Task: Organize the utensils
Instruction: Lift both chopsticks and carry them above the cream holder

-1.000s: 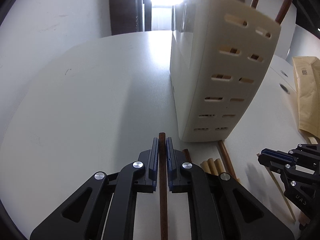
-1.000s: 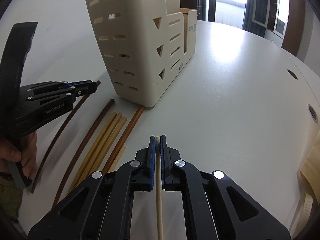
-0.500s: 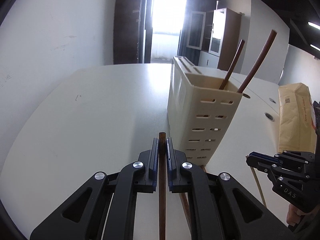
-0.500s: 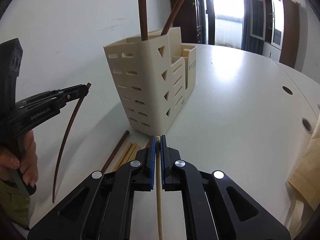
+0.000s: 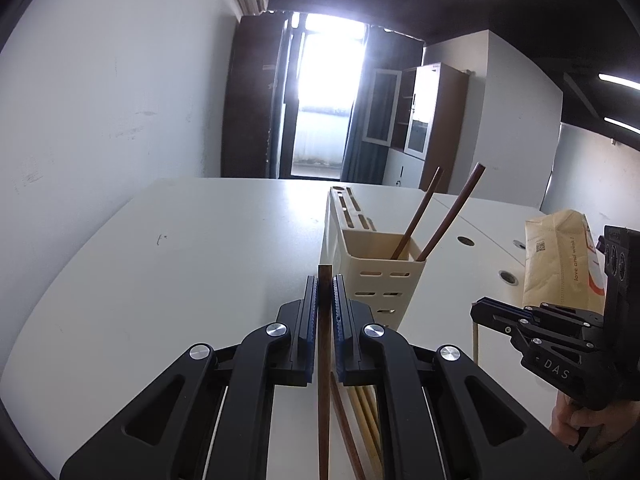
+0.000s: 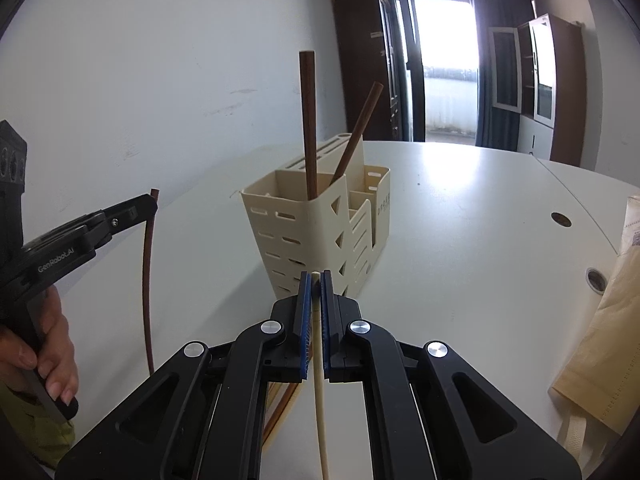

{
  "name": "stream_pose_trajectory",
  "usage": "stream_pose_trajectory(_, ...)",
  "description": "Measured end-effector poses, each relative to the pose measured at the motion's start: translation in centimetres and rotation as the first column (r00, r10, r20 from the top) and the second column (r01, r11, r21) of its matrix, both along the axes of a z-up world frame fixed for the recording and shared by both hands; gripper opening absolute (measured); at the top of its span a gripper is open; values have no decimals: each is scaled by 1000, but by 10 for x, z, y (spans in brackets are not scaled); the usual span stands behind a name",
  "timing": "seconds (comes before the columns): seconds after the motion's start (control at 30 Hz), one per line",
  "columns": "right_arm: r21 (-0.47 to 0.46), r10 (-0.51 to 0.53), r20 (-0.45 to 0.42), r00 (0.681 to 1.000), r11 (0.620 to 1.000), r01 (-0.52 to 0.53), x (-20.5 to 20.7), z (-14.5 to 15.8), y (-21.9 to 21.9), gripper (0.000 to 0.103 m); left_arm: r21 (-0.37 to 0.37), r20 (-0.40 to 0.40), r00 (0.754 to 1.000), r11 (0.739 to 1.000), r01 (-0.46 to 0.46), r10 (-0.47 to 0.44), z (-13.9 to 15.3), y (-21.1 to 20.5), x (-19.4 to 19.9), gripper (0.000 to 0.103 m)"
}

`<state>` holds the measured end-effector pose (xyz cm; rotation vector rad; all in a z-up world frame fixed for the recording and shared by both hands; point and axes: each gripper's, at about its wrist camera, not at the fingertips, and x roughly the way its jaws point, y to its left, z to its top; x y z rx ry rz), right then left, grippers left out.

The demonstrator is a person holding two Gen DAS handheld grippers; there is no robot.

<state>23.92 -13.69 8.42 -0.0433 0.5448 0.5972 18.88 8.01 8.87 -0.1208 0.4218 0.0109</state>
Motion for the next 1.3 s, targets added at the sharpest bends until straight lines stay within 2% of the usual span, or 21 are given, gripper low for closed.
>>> stream_pose_trajectory(0.23, 28, 4, 52, 999, 1000, -6, -7, 22, -1, 5, 16, 64, 998, 1000, 9, -10, 24, -7, -18, 7)
stream_pose_trajectory(0.73, 62, 23, 170, 985, 997, -34, -9, 77, 3, 5, 75, 167, 985, 997, 29, -42, 69, -22, -17, 7)
stream_pose_trajectory(1.07, 77, 33, 215, 976, 996, -51, -4, 95, 6, 5, 88, 223, 973, 995, 37, -56, 93, -27, -12, 7)
stream_pose_trajectory(1.3, 118, 22, 257, 966, 991, -54, 2, 112, 2, 5, 101, 287, 956, 994, 37, -65, 112, -33, -14, 7)
